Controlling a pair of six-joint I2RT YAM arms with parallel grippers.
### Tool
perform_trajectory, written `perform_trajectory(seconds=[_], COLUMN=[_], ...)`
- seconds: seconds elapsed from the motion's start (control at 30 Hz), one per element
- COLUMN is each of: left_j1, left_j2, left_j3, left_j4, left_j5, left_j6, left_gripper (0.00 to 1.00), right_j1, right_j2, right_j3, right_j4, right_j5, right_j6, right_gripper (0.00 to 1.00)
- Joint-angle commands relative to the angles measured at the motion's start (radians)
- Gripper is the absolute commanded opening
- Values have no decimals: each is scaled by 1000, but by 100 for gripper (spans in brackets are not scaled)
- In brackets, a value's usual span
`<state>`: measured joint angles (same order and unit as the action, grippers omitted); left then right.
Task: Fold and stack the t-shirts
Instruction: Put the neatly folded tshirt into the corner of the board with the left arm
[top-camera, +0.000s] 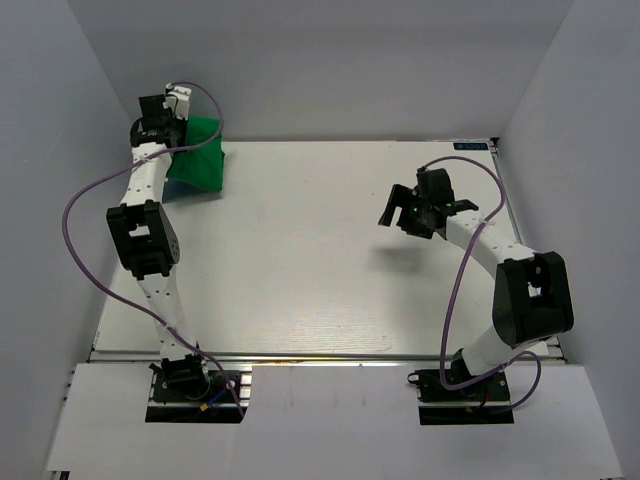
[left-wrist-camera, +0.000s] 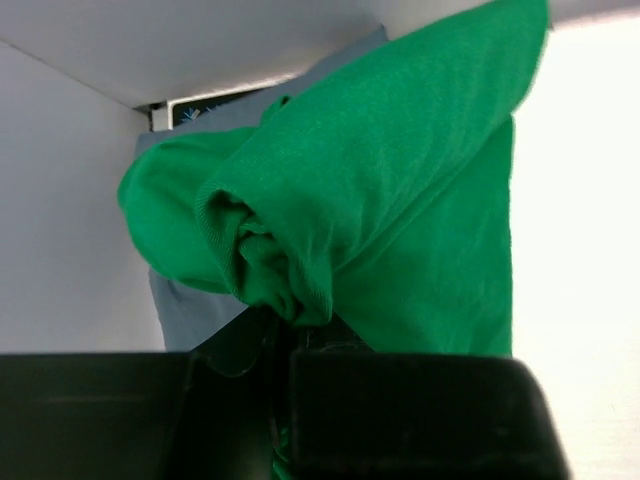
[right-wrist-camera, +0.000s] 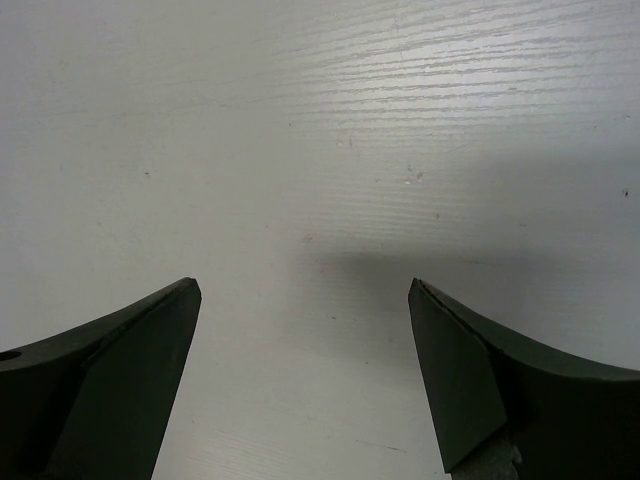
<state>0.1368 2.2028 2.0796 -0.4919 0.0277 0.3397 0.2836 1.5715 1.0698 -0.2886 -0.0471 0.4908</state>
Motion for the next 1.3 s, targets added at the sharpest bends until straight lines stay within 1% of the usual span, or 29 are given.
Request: perform_trajectory(seconds=[0.0, 0.27, 0.37, 0.47, 0.5, 0.57, 0.6, 0.63, 0.67, 0.7, 0.73, 0.87, 0.97, 1.07, 1.2, 1.27], left_j1=[39, 89, 107, 130, 139, 139, 150, 150, 159, 159, 159, 159, 169, 156, 133, 121], left_j2=[15, 106, 144, 172, 181, 181, 181, 181, 181, 181, 181, 146, 115, 86, 8, -46], left_j3=[82, 103, 117, 142, 151, 151, 142, 142, 142, 142, 142, 142, 151, 142, 39, 27], left_j4=[62, 90, 99, 99, 110, 119, 128, 128, 128, 128, 128, 107, 64, 29, 19, -8], left_j5=[66, 119, 94, 103, 94, 69, 34, 12, -21, -32, -49, -132, -141, -106, -52, -43], left_j6=[-50, -73, -119, -165, -177, -218, -258, -280, -294, -294, -318, -343, -378, -378, -378, -399], left_gripper=[0, 0, 0, 0, 3, 16, 39, 58, 90, 91, 100, 100, 100, 100, 100, 100], right_j1=[3, 2, 3, 3, 3, 6, 2, 3, 5, 5, 5, 5, 6, 5, 5, 5], right_j2=[12, 22, 24, 33, 32, 41, 47, 51, 56, 56, 58, 51, 33, 7, -56, -88], right_j3=[33, 45, 47, 51, 51, 56, 64, 64, 67, 70, 70, 73, 62, 47, 30, 1], right_j4=[5, 5, 5, 8, 8, 6, 6, 8, 6, 8, 6, 2, 11, 26, 23, 26], right_j5=[10, 13, 15, 15, 15, 13, 10, 6, 7, 4, 4, 1, 0, -4, 9, 15], right_j6=[5, 5, 2, 5, 5, 3, 6, 6, 5, 8, 5, 6, 8, 3, -11, -18], right_gripper=[90, 90, 90, 90, 90, 90, 90, 90, 90, 90, 90, 90, 90, 90, 90, 90])
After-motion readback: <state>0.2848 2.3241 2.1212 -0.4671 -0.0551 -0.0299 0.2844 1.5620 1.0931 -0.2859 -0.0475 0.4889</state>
